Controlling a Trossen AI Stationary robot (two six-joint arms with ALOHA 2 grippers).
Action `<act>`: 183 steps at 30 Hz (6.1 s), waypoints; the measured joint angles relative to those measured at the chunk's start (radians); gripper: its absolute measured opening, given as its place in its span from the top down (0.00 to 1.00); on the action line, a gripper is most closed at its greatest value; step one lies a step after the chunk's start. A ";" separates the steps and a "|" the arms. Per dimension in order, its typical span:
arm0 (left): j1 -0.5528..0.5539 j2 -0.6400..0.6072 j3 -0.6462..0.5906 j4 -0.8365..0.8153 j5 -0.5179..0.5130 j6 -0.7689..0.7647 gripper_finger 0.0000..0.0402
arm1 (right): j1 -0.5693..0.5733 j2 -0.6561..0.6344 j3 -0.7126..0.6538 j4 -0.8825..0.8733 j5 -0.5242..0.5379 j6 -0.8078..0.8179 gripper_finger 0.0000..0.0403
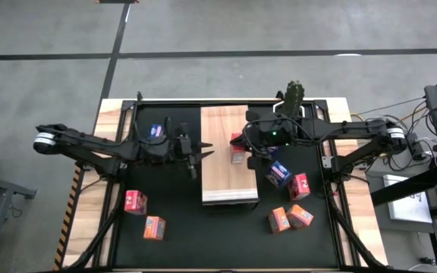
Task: Stack cereal on shelf
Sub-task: Put the top left red cereal box on the shelf, then put the top left blue cereal box on the shelf
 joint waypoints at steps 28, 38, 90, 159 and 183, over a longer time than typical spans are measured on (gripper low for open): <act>-0.009 -0.019 0.001 -0.021 0.000 0.002 0.79 | 0.000 -0.024 0.006 -0.076 0.003 -0.024 0.98; -0.009 -0.019 0.001 -0.025 0.000 0.002 0.79 | 0.000 -0.029 0.006 -0.095 0.003 -0.020 0.98; -0.009 -0.019 0.002 -0.028 0.000 -0.012 0.79 | 0.003 -0.077 0.003 -0.070 0.000 -0.029 0.98; 0.438 -0.055 0.039 -1.268 -0.153 -0.899 0.42 | 0.238 -0.399 -0.321 0.010 -0.001 -0.020 0.98; 0.338 -0.053 0.325 -1.268 -0.134 -0.835 0.63 | 0.238 -0.402 -0.322 -0.003 0.000 0.008 0.98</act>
